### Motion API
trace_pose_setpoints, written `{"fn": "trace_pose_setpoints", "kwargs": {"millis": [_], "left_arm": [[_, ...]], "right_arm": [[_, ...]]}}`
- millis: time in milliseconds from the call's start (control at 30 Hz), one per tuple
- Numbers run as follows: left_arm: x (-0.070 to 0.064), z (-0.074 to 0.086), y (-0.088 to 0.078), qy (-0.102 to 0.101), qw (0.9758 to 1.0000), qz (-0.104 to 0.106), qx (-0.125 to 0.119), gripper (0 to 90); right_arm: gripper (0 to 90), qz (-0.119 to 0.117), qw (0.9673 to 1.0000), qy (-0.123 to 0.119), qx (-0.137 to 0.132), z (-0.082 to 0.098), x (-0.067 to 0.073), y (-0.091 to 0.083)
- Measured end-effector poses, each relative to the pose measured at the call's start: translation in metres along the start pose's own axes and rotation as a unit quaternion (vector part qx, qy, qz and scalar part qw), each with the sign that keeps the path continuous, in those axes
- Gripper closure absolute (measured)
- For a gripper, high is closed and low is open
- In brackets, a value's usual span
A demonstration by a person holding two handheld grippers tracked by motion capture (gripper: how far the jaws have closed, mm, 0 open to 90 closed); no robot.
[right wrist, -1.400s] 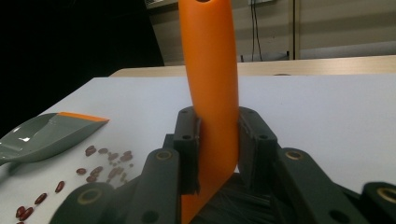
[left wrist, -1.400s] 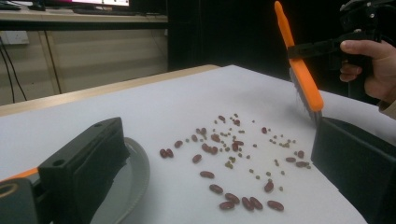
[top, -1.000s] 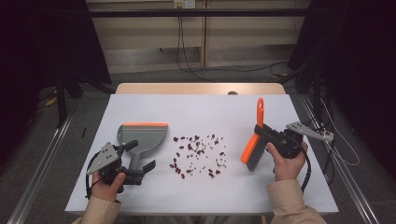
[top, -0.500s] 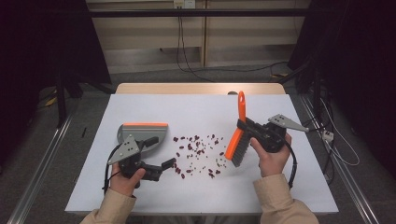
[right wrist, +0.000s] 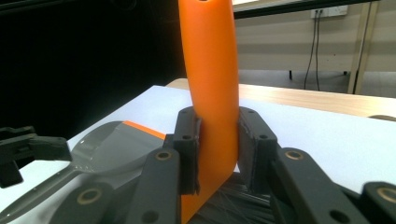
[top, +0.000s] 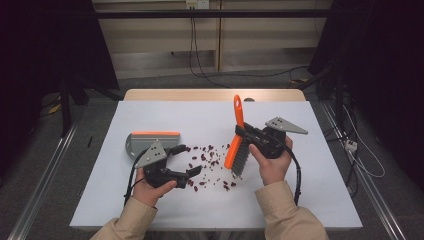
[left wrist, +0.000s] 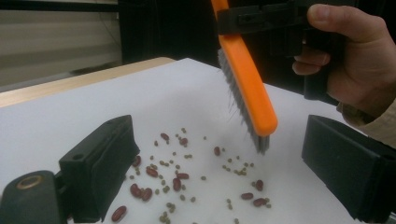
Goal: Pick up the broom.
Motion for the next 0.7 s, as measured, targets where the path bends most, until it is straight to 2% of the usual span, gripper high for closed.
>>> {"fn": "trace_pose_setpoints", "kwargs": {"millis": [167,333,500,600,633,700], "left_arm": [[-0.001,-0.002,0.007,-0.010,0.9999,0.007,-0.004,14.4],[-0.006,0.001,0.019,-0.019,0.9996,0.020,0.009,19.9],[-0.004,0.007,0.031,-0.027,0.9991,0.016,0.027,26.8],[-0.002,0.009,0.034,-0.031,0.9990,0.011,0.032,35.7],[-0.002,0.010,0.035,-0.028,0.9989,0.010,0.035,45.3],[0.000,0.012,0.035,-0.031,0.9987,0.004,0.041,51.1]], "right_arm": [[71.9,-0.002,0.9999,-0.012,0.004,0.000,0.013,0.008],[71.8,-0.010,0.9997,-0.020,0.008,0.002,0.027,0.018],[71.9,-0.018,0.9996,-0.022,0.006,0.003,0.041,0.025],[71.8,-0.025,0.9993,-0.028,0.008,0.002,0.049,0.028],[71.8,-0.027,0.9992,-0.029,0.008,0.001,0.053,0.030],[71.9,-0.033,0.9991,-0.027,0.007,0.000,0.056,0.031]]}}
Point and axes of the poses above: each handheld gripper's, and its own axes: y roughly forward along the jaws, z roughly out of its underside, x roughly to its left, the point moved 9 cm from there along y, roughly forward along the jaws, and after that the axes turned 8 degrees about z, right-handed, at the moved point
